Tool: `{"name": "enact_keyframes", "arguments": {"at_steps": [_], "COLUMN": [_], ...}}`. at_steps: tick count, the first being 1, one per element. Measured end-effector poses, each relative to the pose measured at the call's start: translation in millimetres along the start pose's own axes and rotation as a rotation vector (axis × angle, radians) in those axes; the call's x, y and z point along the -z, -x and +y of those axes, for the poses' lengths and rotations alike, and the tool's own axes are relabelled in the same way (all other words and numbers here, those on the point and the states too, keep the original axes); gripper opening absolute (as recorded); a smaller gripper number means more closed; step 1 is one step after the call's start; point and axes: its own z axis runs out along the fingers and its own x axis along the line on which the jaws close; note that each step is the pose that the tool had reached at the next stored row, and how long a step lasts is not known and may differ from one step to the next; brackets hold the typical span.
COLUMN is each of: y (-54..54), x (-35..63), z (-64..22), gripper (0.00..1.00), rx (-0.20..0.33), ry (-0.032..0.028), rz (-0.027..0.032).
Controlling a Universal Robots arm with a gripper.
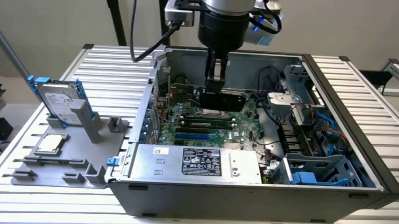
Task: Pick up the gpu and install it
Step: 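Insert the gpu into the slot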
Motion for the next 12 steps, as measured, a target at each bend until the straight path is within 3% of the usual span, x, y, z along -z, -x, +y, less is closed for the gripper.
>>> {"name": "enact_keyframes", "arguments": {"at_steps": [4,7,9,12], "y": [-4.5,-6.8,-7.5,-8.0], "x": [-5.2,-9.3,-11.7,-15.2], "z": [6.5,14.5,19.8,26.0], "gripper": [0.27,0.27,0.27,0.27], "rx": [0.003,0.004,0.004,0.005], "ry": [-0.0037,-0.0124,-0.0222,-0.0419], "rz": [-0.0003,-0.0007,-0.0013,-0.0029]}}
